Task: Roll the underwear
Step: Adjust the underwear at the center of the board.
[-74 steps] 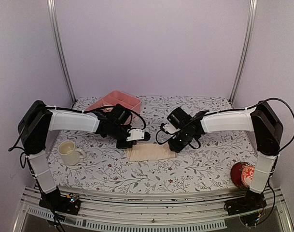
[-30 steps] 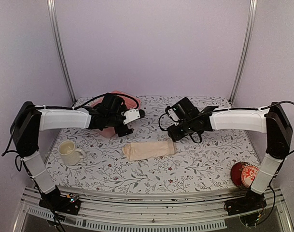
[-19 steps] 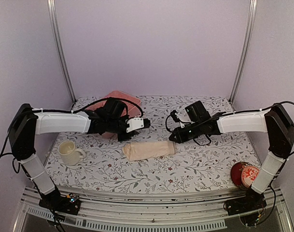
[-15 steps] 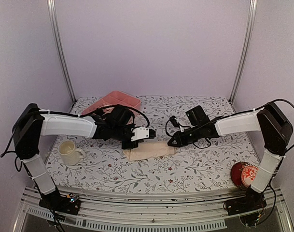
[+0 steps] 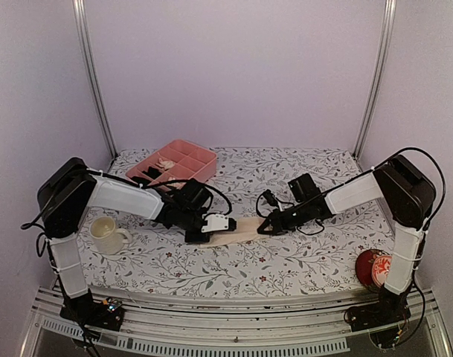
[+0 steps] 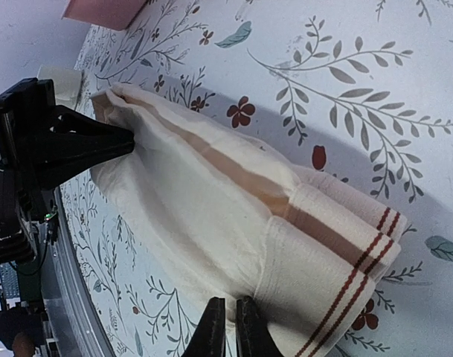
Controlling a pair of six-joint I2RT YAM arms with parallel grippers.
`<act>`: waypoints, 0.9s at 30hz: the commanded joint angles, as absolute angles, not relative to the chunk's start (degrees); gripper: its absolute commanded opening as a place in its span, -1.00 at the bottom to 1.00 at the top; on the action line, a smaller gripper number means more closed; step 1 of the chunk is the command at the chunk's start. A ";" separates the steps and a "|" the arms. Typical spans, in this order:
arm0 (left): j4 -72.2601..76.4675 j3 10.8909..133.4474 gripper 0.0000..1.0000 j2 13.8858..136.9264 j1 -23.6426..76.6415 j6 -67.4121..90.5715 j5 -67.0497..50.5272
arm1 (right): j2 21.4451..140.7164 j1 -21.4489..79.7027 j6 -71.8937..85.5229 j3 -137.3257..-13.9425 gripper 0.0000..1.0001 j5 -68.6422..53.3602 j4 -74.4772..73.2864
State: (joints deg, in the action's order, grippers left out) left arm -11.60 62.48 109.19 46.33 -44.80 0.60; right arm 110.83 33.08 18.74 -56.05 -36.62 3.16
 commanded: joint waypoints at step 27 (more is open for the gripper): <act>-12.92 68.80 0.82 100.48 36.60 -36.98 -0.94 | 90.78 37.44 5.52 -58.18 0.76 -1.94 -16.88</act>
